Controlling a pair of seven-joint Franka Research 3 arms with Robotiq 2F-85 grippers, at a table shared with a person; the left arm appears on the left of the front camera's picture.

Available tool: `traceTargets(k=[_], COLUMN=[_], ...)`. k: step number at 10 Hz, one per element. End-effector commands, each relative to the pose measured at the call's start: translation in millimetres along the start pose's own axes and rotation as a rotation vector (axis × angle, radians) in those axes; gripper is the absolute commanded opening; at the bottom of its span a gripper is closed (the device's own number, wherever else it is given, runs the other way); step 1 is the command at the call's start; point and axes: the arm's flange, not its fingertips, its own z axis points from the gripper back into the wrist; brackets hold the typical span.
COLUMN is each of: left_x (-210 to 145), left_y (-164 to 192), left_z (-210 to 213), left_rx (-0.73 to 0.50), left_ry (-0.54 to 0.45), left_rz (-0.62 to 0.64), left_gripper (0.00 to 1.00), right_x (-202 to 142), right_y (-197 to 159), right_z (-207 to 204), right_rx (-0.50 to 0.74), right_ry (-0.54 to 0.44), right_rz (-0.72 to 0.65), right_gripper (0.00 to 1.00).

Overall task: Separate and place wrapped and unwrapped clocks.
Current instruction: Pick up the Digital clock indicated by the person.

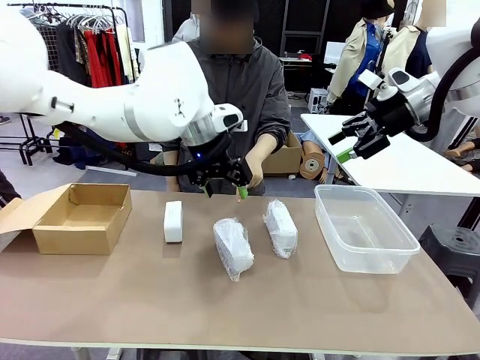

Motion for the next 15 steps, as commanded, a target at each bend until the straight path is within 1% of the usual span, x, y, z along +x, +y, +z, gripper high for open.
traceTargets(k=[1,2,3,4,5,8,9,10,11,12,13,14,15], left_x=[8.6,9.7,8.8,6.7,2.7,2.7,5.1,13.2,18.8,22.8,26.2,28.7,31.7], left_y=[-10.3,-7.7,-5.6,-0.8,2.3,2.3,0.9,-2.6,-9.7,-15.2,-19.7,-25.5,-25.7], left_z=[-16.7,-22.4,-23.8,-22.1,-28.5,-28.5,-29.0,-30.1,-39.1,-47.4,-58.6,-71.8,-90.1], left_rx=[0.131,0.128,0.098,-0.001,0.107,0.107,0.085,0.07,0.131,0.115,0.128,0.109,0.139], left_ry=[0.014,0.018,0.01,0.018,0.009,0.009,0.012,0.065,0.09,0.092,0.077,0.069,0.051], left_rz=[0.136,0.136,0.124,0.032,0.129,0.129,0.11,0.32,0.435,0.514,0.61,0.658,0.727], left_gripper=[1.0,1.0,1.0,1.0,1.0,1.0,1.0,1.0,1.0,1.0,1.0,1.0,1.0], right_x=[1.8,1.8,1.8,1.8,1.8,1.8,1.8,1.8,1.8,1.8,1.8,1.8,1.8], right_y=[0.4,0.4,0.4,0.4,0.4,0.4,0.4,0.4,0.4,0.4,0.4,0.4,0.4], right_z=[1.0,1.0,1.0,1.0,1.0,1.0,1.0,1.0,1.0,1.0,1.0,1.0,1.0], right_rx=[0.002,0.002,0.002,0.002,0.002,0.002,0.002,0.002,0.002,0.002,0.002,0.002,0.002], right_ry=[0.001,0.001,0.001,0.001,0.001,0.001,0.001,0.001,0.001,0.001,0.001,0.001,0.001], right_rz=[0.003,0.003,0.003,0.003,0.003,0.003,0.003,0.003,0.003,0.003,0.003,0.003,0.003], right_gripper=[1.0,1.0,1.0,1.0,1.0,1.0,1.0,1.0,1.0,1.0,1.0,1.0,1.0])
